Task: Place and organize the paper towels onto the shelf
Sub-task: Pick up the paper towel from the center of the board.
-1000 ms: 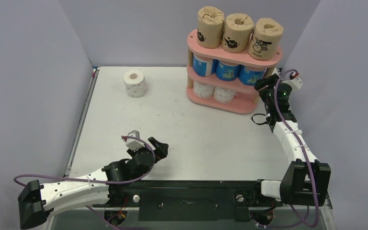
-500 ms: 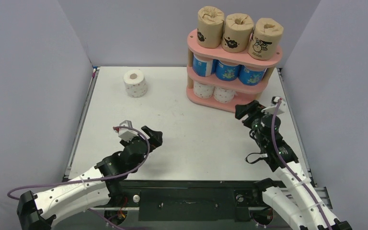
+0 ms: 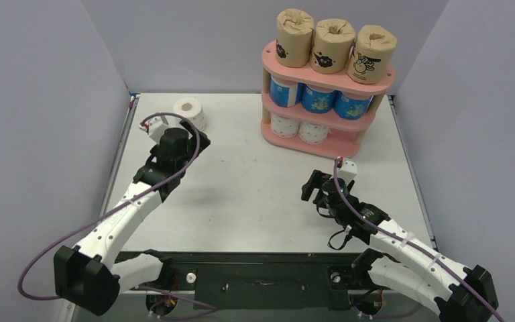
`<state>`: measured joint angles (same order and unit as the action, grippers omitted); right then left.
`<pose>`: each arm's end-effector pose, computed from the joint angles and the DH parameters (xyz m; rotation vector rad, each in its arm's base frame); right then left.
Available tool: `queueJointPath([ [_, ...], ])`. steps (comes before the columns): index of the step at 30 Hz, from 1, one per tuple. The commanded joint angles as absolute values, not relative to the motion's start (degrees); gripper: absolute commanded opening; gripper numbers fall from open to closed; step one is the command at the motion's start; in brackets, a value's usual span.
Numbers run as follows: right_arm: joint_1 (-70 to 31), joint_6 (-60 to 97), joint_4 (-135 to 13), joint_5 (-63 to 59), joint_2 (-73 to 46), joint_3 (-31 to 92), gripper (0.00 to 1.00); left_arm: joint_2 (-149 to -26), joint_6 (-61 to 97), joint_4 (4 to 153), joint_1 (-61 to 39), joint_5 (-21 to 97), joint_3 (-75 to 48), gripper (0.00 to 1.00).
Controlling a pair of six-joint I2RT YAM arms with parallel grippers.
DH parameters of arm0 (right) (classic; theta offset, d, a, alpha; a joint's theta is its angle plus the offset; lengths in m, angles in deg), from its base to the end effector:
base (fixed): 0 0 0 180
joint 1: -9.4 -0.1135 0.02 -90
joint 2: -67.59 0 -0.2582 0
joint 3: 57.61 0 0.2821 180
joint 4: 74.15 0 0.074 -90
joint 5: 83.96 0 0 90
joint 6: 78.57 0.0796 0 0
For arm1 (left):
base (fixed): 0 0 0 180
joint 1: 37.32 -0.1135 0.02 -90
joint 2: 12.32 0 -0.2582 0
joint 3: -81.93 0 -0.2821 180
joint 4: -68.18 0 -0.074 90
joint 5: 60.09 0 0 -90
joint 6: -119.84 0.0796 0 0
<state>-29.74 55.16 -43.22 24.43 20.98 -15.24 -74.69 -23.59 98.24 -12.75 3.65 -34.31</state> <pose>0.2068 0.1359 0.1941 0.2704 2.1727 0.4841 0.2964 -0.0968 0.2793 -0.7732 1.8847 -0.3872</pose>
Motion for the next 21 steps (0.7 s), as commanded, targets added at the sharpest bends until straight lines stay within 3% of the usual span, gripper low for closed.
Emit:
queueJointPath([
  [1, -31.7, 58.9, -42.0, 31.2, 17.6, -15.6, 0.8, -82.3, -19.4, 99.8, -18.2, 5.4, -25.5, 0.96],
  [7, -31.4, 60.6, -40.2, 33.8, 15.8, -16.8, 0.9, -95.9, -22.7, 105.5, -28.9, 9.8, -13.4, 0.96],
  [9, -30.9, 60.8, -40.3, 33.0, 15.2, -17.7, 0.99, -99.5, -22.1, 106.4, -30.9, 10.3, -9.2, 0.96],
  [21, -30.0, 56.4, -51.1, 23.5, 22.8, -25.0, 0.98, -126.7, -17.4, 111.2, -34.4, 16.6, 19.2, 0.97],
])
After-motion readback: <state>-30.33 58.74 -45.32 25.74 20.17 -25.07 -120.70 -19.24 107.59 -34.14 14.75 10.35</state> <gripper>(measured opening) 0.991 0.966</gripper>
